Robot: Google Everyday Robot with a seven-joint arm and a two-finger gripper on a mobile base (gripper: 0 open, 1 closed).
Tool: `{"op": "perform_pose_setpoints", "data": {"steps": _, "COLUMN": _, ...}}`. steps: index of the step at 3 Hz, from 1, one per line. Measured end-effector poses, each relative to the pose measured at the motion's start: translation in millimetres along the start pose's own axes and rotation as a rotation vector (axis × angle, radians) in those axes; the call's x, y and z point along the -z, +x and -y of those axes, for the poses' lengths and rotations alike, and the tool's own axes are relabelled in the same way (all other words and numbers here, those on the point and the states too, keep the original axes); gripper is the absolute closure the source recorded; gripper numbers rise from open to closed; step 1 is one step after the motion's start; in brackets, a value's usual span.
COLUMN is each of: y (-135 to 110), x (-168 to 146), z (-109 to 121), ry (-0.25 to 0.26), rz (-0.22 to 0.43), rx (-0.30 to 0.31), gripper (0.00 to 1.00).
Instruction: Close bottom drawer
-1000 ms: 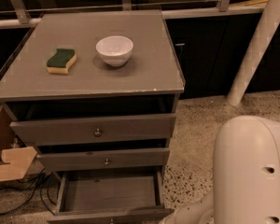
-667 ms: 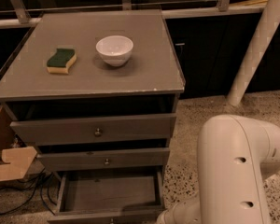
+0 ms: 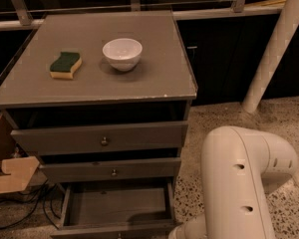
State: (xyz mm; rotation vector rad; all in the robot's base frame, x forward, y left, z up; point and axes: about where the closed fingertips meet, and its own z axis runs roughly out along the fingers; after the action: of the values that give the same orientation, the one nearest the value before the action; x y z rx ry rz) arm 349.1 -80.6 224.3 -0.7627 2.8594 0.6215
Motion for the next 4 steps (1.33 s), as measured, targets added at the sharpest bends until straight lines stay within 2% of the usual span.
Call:
{"op": "perform_pose_setpoints", "data": {"steps": 1, "y": 0, "x": -15, "z": 13, "ry": 0.013, "rz": 0.012, "rx": -0.04, "gripper": 1.0}}
{"op": "perform_pose_setpoints", "data": {"steps": 2, "y": -3, "x": -35, "z": 17, "ry": 0.005, "rz": 0.023, "rx": -0.052, "gripper": 1.0}}
{"op": "perform_pose_setpoints", "data": {"steps": 3, "y": -9, "x": -85, "z": 19, "ry": -0.046, "rz": 0.049, "rx": -0.049, "gripper": 1.0}}
{"op": "perform_pose_setpoints", "data": {"steps": 4, "y": -9, "x": -85, "z": 19, "ry": -0.045, "rz": 0.049, "rx": -0.049, "gripper": 1.0}}
